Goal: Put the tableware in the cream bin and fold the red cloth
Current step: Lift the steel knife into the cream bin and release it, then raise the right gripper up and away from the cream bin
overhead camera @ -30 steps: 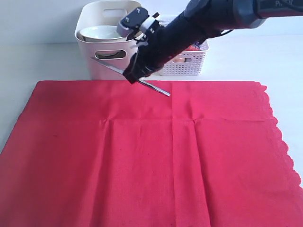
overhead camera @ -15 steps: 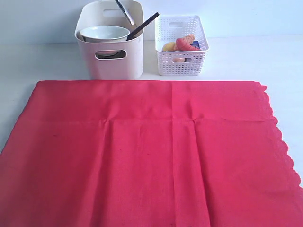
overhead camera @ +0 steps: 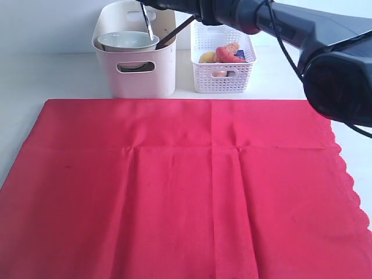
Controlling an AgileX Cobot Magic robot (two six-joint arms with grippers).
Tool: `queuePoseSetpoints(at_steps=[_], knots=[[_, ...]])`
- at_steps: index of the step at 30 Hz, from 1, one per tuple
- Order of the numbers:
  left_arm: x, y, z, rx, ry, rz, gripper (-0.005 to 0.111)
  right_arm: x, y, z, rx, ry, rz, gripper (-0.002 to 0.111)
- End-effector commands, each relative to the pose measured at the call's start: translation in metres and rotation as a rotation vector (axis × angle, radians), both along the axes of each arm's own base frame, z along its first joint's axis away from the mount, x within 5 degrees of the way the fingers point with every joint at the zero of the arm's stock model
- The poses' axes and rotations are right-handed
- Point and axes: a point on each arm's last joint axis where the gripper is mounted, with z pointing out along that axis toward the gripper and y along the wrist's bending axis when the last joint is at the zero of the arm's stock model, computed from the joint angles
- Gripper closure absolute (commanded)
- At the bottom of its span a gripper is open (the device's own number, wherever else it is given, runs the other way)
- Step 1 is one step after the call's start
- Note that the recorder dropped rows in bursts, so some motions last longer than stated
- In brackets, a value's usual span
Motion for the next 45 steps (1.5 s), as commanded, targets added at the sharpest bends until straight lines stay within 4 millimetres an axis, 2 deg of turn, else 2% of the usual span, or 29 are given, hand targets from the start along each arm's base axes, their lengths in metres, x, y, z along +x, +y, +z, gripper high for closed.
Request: queuePoseSetpoints(at_steps=[1,6,13,16,21,26,29,34,39,45], knots=[[0.0,0.0,0.0,-0.012,-0.007,0.002,0.106,0.0,0.006,0.003,0.004,-0.029,-0.087,0.103],[0.0,0.0,0.0,-0.012,-0.007,0.002,0.106,0.0,0.007,0.004,-0.004,-0.054,-0.218,0.08],[0.0,0.0,0.0,-0.012,-0.007,0.002,0.106,-0.007,0.015,0.003,-0.01,-0.051,-0.128,0.051],[0.0,0.0,0.0,-0.012,-0.007,0.002,0.106,-0.013,0.019,0.012,0.005,-0.049,-0.052,0.048],[0.0,0.0,0.0,-0.012,-0.007,0.002,0.106,-0.034,0.025,0.051,0.051,-0.073,0.155,0.049],[0.0,0.0,0.0,-0.012,-0.007,0.002,0.106,-0.054,0.022,0.084,-0.065,-0.138,0.307,0.049],[0.0,0.0,0.0,-0.012,-0.007,0.002,0.106,-0.061,0.017,0.093,-0.116,-0.079,0.316,0.055],[0.0,0.0,0.0,-0.012,-0.007,0.002,0.106,-0.068,0.006,0.103,-0.234,-0.005,0.298,0.085],[0.0,0.0,0.0,-0.012,-0.007,0.002,0.106,-0.077,-0.002,0.109,-0.328,0.056,0.321,0.108],[0.0,0.0,0.0,-0.012,-0.007,0.002,0.106,-0.088,-0.012,0.122,-0.417,0.079,0.351,0.108]])
